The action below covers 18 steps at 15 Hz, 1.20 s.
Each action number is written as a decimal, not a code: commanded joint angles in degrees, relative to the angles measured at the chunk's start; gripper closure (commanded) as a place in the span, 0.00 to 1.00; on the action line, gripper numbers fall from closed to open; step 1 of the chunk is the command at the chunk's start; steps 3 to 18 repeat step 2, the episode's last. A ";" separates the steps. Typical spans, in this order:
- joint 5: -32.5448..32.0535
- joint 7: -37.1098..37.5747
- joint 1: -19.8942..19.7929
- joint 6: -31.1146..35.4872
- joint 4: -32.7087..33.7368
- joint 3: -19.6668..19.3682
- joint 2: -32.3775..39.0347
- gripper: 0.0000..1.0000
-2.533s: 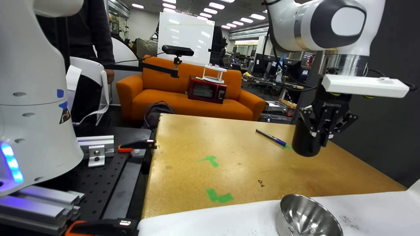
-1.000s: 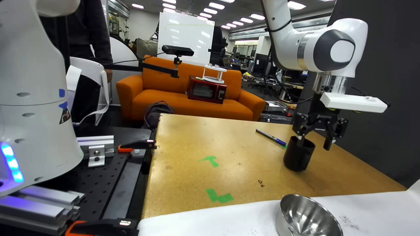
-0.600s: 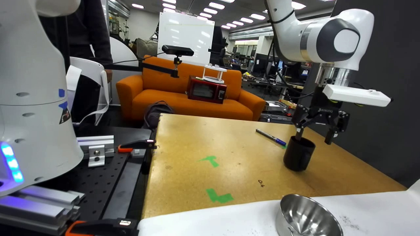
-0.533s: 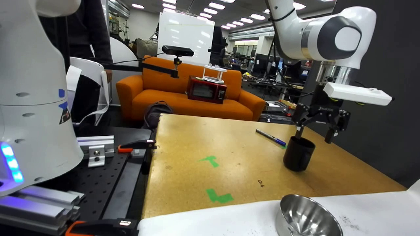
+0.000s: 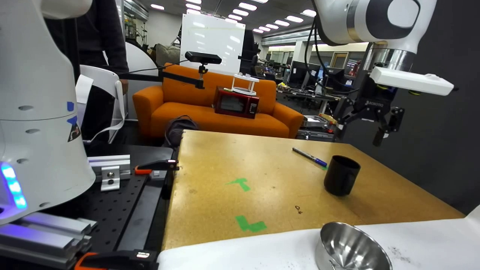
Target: Place the cup close to the sheet
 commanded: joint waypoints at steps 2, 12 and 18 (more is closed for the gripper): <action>-0.03 3.58 1.20 -0.73 -3.54 -0.07 -3.88 0.00; -0.03 3.58 1.20 -0.73 -3.54 -0.07 -3.88 0.00; -0.03 3.58 1.20 -0.73 -3.54 -0.07 -3.88 0.00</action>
